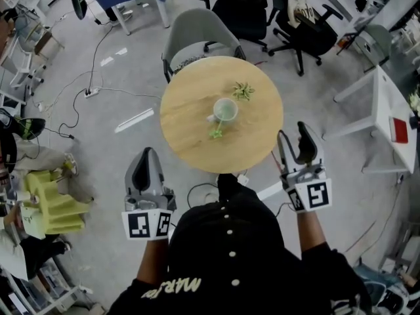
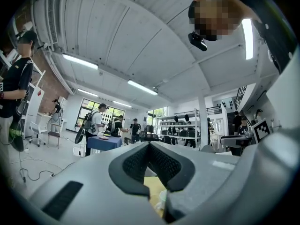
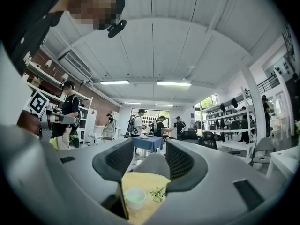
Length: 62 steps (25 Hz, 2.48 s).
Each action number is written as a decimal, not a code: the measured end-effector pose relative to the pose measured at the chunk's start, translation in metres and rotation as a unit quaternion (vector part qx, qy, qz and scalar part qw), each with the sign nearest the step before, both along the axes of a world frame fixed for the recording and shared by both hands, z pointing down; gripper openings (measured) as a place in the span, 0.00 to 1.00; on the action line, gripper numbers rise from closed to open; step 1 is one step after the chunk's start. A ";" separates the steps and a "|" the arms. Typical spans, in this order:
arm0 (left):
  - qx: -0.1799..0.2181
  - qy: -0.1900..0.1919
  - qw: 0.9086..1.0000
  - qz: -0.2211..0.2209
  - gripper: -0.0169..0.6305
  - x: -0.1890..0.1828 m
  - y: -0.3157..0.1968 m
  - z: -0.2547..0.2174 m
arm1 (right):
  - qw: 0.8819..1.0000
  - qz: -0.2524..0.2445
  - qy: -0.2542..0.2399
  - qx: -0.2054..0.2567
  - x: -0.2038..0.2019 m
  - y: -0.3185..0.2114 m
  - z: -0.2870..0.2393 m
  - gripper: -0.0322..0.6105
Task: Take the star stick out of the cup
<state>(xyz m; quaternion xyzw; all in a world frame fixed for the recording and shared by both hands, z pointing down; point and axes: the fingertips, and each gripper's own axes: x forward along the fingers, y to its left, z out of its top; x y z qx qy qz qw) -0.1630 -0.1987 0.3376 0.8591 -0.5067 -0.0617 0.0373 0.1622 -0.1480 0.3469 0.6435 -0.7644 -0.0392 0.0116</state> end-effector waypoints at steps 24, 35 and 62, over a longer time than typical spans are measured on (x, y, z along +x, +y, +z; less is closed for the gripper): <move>-0.094 -0.037 0.995 -0.014 0.03 0.058 -0.101 0.091 | 0.889 -0.294 0.326 -0.135 -0.065 -0.153 0.238 0.40; -0.141 -0.047 0.988 -0.041 0.03 0.052 -0.117 0.137 | 0.787 -0.424 0.421 -0.154 -0.110 -0.164 0.354 0.40; -0.132 -0.049 0.990 -0.029 0.03 0.060 -0.111 0.127 | 0.861 -0.341 0.370 -0.077 -0.115 -0.185 0.307 0.08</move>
